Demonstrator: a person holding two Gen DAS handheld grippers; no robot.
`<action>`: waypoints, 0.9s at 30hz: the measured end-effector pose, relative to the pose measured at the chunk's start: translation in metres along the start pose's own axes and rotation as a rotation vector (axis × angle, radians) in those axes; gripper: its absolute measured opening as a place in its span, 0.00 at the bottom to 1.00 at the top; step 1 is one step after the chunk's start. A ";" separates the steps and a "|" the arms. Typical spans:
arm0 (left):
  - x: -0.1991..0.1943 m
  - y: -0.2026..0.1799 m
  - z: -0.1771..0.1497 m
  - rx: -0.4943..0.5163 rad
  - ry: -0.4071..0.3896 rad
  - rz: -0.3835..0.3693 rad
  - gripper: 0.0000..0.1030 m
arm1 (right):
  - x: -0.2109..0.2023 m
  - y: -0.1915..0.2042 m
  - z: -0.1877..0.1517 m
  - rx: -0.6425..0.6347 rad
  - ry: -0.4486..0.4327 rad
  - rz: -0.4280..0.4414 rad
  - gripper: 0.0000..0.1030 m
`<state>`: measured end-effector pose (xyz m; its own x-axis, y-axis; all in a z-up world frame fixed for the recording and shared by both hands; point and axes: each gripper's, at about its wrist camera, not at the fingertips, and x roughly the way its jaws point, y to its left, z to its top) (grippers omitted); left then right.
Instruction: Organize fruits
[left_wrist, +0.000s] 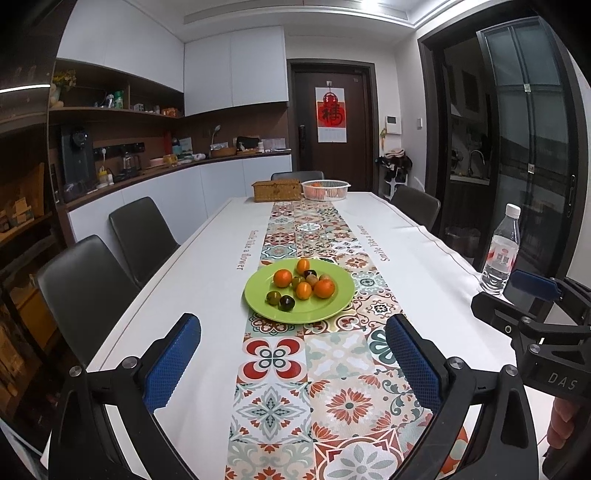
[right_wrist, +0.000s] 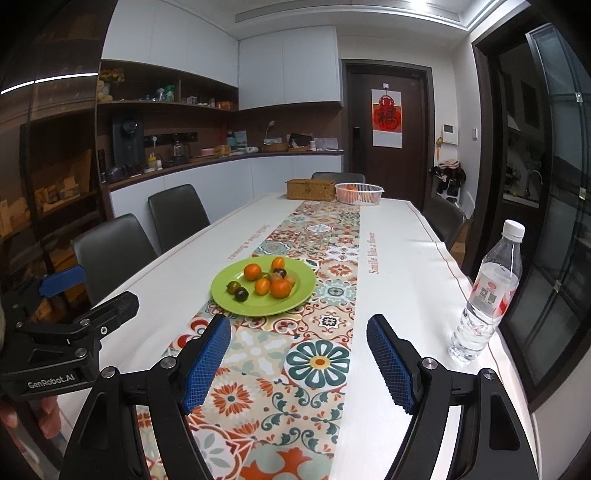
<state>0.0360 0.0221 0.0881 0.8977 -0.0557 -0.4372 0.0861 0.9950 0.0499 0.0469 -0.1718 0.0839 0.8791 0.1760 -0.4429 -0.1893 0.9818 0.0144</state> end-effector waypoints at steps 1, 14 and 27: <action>0.000 0.000 0.000 -0.001 0.000 0.001 0.99 | -0.001 0.000 -0.001 -0.001 -0.003 0.000 0.75; -0.008 0.004 -0.003 -0.012 -0.001 0.011 1.00 | -0.005 0.003 -0.003 -0.004 -0.004 -0.002 0.75; -0.008 0.002 -0.003 0.001 -0.007 0.018 1.00 | -0.006 0.006 -0.004 -0.007 -0.004 0.002 0.75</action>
<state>0.0272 0.0253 0.0889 0.9019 -0.0383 -0.4301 0.0701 0.9958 0.0583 0.0393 -0.1675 0.0830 0.8803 0.1783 -0.4396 -0.1943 0.9809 0.0088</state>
